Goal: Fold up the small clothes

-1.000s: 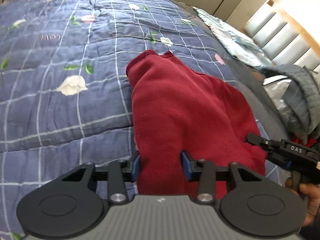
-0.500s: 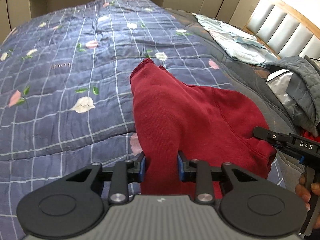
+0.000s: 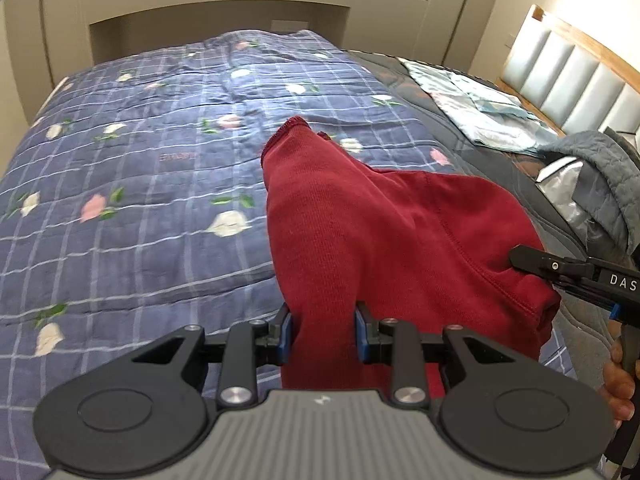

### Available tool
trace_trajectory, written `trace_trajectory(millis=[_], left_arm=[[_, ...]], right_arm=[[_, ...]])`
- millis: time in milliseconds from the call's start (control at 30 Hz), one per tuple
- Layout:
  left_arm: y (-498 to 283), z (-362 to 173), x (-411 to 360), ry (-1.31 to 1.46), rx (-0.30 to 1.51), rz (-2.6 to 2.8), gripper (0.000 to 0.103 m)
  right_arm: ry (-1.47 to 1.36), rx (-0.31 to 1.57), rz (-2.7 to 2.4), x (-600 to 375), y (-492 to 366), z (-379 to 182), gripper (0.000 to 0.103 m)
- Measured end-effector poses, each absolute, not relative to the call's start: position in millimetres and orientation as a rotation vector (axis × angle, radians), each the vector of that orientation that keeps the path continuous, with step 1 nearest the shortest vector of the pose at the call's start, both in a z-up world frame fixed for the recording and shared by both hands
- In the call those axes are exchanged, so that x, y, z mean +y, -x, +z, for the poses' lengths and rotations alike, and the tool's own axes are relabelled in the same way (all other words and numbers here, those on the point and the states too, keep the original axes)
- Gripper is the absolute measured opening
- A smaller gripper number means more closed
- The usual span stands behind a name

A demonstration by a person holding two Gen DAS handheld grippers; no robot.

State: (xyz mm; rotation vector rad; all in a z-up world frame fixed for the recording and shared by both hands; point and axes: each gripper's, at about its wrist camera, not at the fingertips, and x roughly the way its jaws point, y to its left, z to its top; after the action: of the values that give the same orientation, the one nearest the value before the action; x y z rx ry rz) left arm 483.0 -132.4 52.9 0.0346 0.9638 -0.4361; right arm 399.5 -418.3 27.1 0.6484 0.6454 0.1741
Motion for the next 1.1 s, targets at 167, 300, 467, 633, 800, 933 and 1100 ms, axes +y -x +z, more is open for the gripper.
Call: trace_trajectory(millis=[167,300,467,633,800,933,1100], left_arm=[[-473,58,-81,-0.005,0.979,-0.386,0.033],[-466,56,-35,0.023,0.988,-0.349,0.033],[-457,37,16,0.049,1.015,-0.303,0.033],[-453,3,58,0.101,1.056,-0.281,0.034],[-447,-37,84,0.178,1.081,-0.290,0.035],[-435,-47,92,0.207,1.047,-0.299,0.045],[-421,-39,94,0.183,0.980,-0.239,0.085]], right_arm=[[-0.639,0.669,0.234,-371,-402,33,0.014],[-0.625,0.687,0.276,-330,-404,30,0.014],[-0.620,0.739,0.304,-279,-409,12,0.014],[-0.612,0.803,0.312,-242,-413,-15,0.014],[-0.573,0.862,0.278,-229,-412,-43,0.015],[-0.525,0.872,0.249,-226,-410,-52,0.021],[-0.463,0.835,0.206,-226,-396,-47,0.063]])
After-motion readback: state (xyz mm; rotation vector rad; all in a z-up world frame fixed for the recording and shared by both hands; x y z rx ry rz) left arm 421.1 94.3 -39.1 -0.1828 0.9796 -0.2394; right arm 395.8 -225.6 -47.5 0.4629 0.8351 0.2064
